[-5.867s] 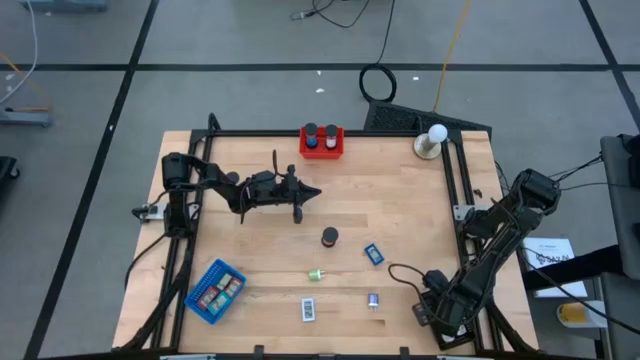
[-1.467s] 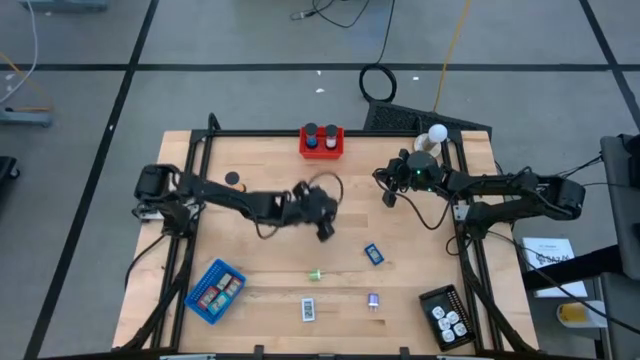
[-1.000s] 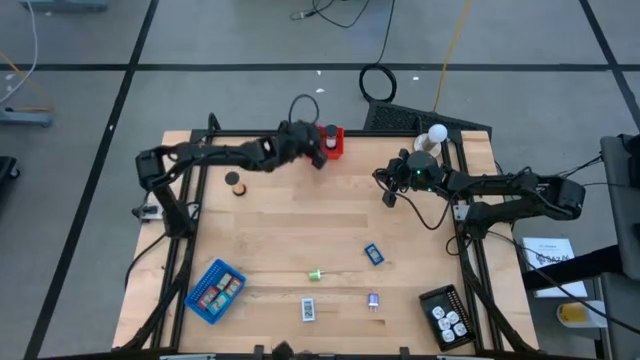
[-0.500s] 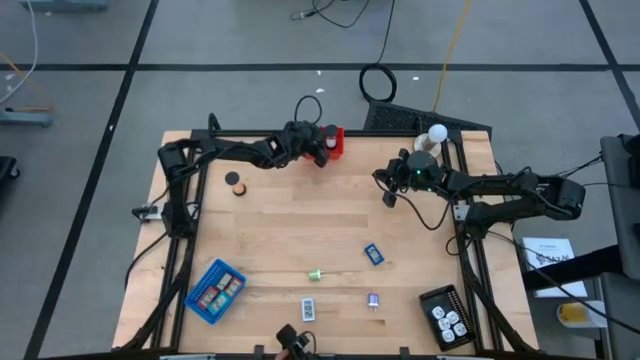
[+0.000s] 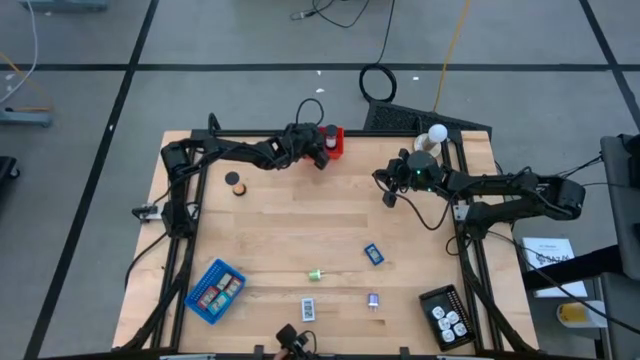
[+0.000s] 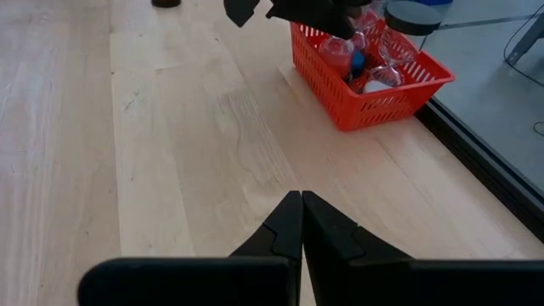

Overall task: Pick & Place Office items
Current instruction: Put the red hourglass into the red bin, then put the blue digital timer into the blue bin

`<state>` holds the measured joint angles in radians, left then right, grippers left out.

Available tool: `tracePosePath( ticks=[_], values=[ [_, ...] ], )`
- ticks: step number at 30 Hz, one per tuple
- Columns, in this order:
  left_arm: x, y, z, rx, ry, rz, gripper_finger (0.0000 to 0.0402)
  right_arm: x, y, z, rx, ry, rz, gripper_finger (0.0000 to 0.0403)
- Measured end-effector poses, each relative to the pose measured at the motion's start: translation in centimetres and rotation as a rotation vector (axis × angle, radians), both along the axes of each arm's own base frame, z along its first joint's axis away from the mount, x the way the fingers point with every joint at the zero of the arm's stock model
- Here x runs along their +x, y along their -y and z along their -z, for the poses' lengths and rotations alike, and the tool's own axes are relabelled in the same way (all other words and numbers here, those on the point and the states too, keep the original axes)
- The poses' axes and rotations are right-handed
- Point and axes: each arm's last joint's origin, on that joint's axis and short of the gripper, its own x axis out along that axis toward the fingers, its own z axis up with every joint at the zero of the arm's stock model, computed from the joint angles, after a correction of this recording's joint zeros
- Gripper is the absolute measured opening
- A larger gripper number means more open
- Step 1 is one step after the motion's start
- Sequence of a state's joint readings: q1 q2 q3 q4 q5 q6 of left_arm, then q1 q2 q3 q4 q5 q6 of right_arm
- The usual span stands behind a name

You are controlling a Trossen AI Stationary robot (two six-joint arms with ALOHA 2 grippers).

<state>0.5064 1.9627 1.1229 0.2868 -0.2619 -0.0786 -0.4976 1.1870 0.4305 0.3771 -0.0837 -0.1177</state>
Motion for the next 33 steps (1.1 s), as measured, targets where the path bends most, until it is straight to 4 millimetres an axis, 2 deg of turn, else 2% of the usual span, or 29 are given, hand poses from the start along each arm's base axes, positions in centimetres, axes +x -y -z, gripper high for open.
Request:
tracePosePath(
  ticks=[8,15,19,24,33],
  values=[
    [0.2,-0.1,0.7,0.007,0.002,0.003,0.0173,0.0,0.0,0.0,0.000,0.000,-0.001,0.0000],
    [0.3,-0.1,0.7,0.011,-0.001,-0.004,0.0232,0.0,0.0,0.0,0.000,0.000,-0.001,0.0000],
    [0.5,0.3,0.7,0.018,-0.010,0.012,0.0251,0.0,0.0,0.0,0.000,0.000,-0.002,0.0000],
    [0.4,1.0,-0.3,0.021,-0.028,0.034,0.0264,0.0,0.0,0.0,0.000,0.000,-0.002,0.0000],
    [-0.3,1.4,-3.1,0.052,-0.003,0.040,0.0263,0.0,0.0,0.0,0.003,0.001,0.000,0.0000]
  ],
)
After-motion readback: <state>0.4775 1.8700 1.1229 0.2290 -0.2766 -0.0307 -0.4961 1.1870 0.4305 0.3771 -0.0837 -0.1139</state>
